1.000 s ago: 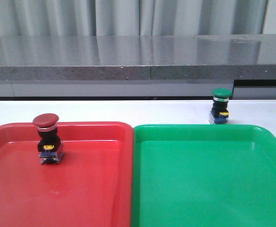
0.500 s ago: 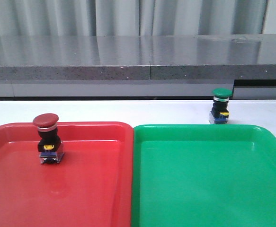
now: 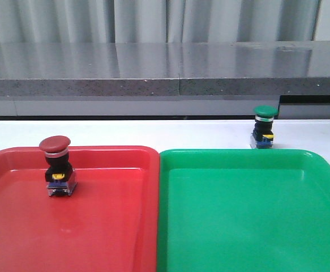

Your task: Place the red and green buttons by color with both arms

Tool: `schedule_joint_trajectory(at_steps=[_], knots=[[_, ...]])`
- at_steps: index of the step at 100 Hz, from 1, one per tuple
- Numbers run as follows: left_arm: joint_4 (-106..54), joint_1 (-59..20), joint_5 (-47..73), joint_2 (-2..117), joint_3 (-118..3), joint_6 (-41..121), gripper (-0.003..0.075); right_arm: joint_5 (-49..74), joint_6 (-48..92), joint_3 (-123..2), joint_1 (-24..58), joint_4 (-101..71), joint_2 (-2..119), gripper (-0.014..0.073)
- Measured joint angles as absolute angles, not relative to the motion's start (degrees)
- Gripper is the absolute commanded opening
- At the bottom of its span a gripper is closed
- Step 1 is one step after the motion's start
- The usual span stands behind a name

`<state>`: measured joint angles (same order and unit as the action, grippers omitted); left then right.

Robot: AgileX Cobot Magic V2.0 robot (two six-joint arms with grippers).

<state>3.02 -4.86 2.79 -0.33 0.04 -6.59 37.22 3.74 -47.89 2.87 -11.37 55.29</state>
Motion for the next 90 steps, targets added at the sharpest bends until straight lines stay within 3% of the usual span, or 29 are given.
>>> schedule_joint_trajectory(at_steps=[90], knots=[[3.02, -4.86, 2.79, -0.33, 0.04, -6.59, -0.0019, 34.52, 3.84, -78.54, 7.81, -11.73, 101.12, 0.0614]])
